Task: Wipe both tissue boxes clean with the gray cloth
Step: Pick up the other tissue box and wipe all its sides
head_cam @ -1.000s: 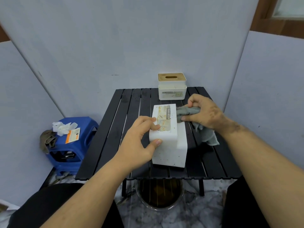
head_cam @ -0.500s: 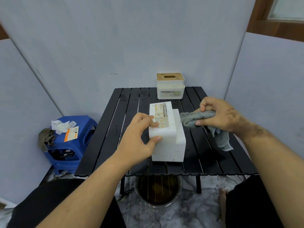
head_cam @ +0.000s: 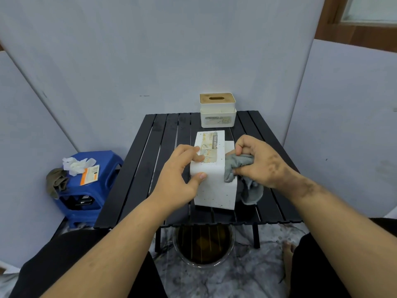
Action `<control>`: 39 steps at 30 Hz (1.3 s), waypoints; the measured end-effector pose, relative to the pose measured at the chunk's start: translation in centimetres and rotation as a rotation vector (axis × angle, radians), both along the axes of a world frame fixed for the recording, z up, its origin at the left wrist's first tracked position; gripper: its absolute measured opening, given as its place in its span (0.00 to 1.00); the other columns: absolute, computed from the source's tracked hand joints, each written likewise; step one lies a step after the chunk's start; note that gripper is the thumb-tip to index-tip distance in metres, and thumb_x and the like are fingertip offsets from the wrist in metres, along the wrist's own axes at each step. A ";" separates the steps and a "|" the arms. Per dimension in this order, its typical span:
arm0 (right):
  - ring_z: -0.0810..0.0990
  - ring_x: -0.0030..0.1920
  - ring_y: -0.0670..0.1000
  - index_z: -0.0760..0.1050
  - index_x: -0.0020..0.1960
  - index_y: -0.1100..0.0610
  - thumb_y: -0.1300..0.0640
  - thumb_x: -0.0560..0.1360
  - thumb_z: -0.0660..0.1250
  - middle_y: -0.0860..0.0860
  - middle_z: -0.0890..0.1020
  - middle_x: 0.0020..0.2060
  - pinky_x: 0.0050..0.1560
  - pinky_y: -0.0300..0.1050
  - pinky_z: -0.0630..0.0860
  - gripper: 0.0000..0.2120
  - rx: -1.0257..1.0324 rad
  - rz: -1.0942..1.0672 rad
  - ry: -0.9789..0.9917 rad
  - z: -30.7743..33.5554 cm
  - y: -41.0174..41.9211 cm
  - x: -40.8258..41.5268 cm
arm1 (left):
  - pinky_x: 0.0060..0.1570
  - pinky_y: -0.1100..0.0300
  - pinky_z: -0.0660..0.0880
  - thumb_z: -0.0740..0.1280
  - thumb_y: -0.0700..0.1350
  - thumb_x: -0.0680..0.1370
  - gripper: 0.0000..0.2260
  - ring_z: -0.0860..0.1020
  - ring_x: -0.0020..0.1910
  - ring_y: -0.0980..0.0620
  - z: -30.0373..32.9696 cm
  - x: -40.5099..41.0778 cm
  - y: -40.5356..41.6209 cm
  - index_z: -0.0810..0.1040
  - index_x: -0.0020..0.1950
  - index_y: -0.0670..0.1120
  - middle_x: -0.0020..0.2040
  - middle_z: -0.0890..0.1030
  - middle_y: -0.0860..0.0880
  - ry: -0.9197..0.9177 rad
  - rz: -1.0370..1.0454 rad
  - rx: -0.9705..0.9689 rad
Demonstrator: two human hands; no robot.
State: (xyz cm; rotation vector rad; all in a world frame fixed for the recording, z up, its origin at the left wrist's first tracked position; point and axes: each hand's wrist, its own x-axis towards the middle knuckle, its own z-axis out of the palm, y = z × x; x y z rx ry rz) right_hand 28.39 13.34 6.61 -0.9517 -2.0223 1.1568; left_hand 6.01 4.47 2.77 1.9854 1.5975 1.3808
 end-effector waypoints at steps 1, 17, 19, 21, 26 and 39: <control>0.86 0.47 0.58 0.70 0.45 0.57 0.74 0.66 0.76 0.57 0.86 0.46 0.52 0.59 0.82 0.20 -0.006 -0.020 0.008 -0.2 0.2 -0.1 | 0.58 0.65 0.73 0.72 0.43 0.73 0.12 0.74 0.66 0.60 0.0 -0.1 0.0 0.79 0.56 0.46 0.63 0.74 0.59 -0.008 -0.010 -0.004; 0.87 0.43 0.51 0.73 0.45 0.57 0.63 0.62 0.83 0.52 0.87 0.42 0.48 0.48 0.84 0.21 0.077 -0.097 0.023 1.0 -0.3 1.3 | 0.61 0.67 0.74 0.74 0.40 0.74 0.12 0.74 0.68 0.57 0.2 0.0 -0.1 0.79 0.56 0.46 0.62 0.74 0.58 0.003 -0.012 0.000; 0.87 0.44 0.51 0.73 0.45 0.59 0.65 0.62 0.82 0.52 0.87 0.43 0.48 0.48 0.84 0.19 0.069 -0.089 0.050 0.7 -0.4 1.0 | 0.63 0.64 0.74 0.74 0.42 0.73 0.12 0.74 0.68 0.57 0.1 0.2 0.1 0.79 0.56 0.46 0.61 0.74 0.58 0.000 -0.005 0.017; 0.86 0.45 0.48 0.73 0.44 0.60 0.68 0.63 0.80 0.51 0.86 0.43 0.47 0.43 0.83 0.18 0.051 -0.082 0.092 0.1 -1.1 -0.3 | 0.62 0.67 0.73 0.73 0.43 0.72 0.12 0.73 0.68 0.62 0.1 0.4 0.2 0.79 0.55 0.45 0.60 0.75 0.56 0.015 0.006 0.036; 0.86 0.44 0.46 0.73 0.44 0.61 0.72 0.62 0.78 0.49 0.87 0.40 0.45 0.41 0.82 0.18 0.033 -0.133 0.153 -0.6 -1.5 -1.4 | 0.61 0.70 0.72 0.73 0.43 0.72 0.12 0.70 0.66 0.68 0.0 0.5 0.3 0.78 0.54 0.44 0.60 0.75 0.54 0.029 0.019 0.042; 0.86 0.42 0.46 0.74 0.44 0.64 0.68 0.62 0.81 0.50 0.86 0.40 0.44 0.39 0.81 0.18 0.053 -0.032 0.100 0.3 -0.2 1.2 | 0.64 0.56 0.77 0.76 0.40 0.75 0.12 0.73 0.69 0.59 0.1 0.2 0.1 0.79 0.56 0.46 0.62 0.75 0.56 0.004 -0.022 -0.001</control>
